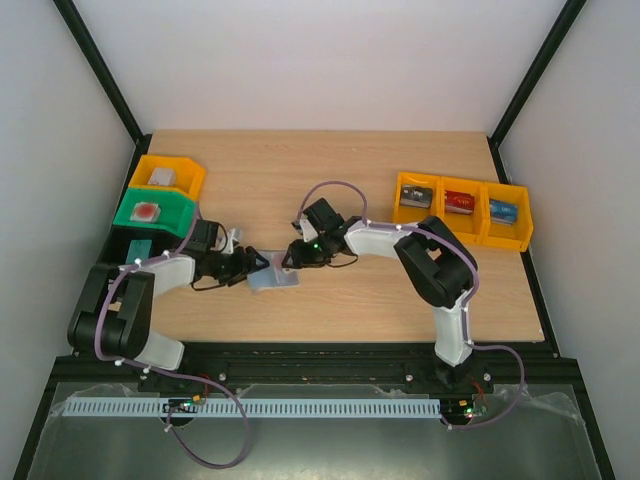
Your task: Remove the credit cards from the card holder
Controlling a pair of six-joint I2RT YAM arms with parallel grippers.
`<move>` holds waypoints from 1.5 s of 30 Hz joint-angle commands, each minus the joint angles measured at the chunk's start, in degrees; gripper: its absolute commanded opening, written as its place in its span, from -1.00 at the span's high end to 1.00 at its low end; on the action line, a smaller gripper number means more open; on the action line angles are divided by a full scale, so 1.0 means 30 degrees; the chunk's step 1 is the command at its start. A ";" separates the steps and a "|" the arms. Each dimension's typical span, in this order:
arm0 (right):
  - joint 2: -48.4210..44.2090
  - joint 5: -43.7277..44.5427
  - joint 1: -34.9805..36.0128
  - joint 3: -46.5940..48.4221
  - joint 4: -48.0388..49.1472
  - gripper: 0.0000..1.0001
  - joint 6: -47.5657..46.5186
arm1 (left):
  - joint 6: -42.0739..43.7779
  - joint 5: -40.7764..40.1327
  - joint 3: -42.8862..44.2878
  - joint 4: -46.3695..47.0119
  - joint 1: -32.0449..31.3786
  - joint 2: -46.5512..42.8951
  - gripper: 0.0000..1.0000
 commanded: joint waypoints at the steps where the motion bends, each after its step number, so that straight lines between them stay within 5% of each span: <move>1: 0.0338 -0.0800 0.0280 -0.0400 0.0680 0.09 0.0517 | 0.0041 0.1035 -0.0359 0.0222 -0.0420 0.0203 -0.17; 7: -0.0209 -0.0624 0.0235 -0.0394 0.0288 0.09 -0.0070 | 0.0524 0.0995 -0.0059 -0.0072 -0.0460 -0.0028 0.91; 8: -0.0472 -0.0581 0.0164 -0.0360 0.0097 0.08 -0.0409 | 0.0826 0.0918 0.0146 -0.0319 -0.0460 -0.0168 0.95; 13: -0.3080 -0.1650 -0.1559 -0.0807 0.0267 -0.01 -0.1702 | 0.4861 0.0026 0.3568 -0.3826 -0.0458 -0.1431 0.96; 22: -0.8589 -0.3871 -0.3407 0.1338 0.0152 -0.13 -0.5220 | 1.5578 -0.2709 1.3802 -1.3231 -0.0602 -0.3633 0.96; 28: -1.2262 -0.5280 -0.2948 0.0353 0.5540 -0.21 -0.4452 | 1.9965 -0.1900 1.9449 -1.8556 -0.0904 -0.5077 0.96; 34: -1.3048 -0.4984 -0.0263 0.0629 0.6683 -0.24 -0.5854 | 1.8468 -0.0125 1.9017 -1.7248 -0.2110 -0.8298 0.96; 45: -1.3886 -0.4918 -0.0071 0.0869 0.4632 -0.25 -0.8207 | 1.6905 0.2540 1.7352 -1.4938 -0.2351 -1.0298 0.96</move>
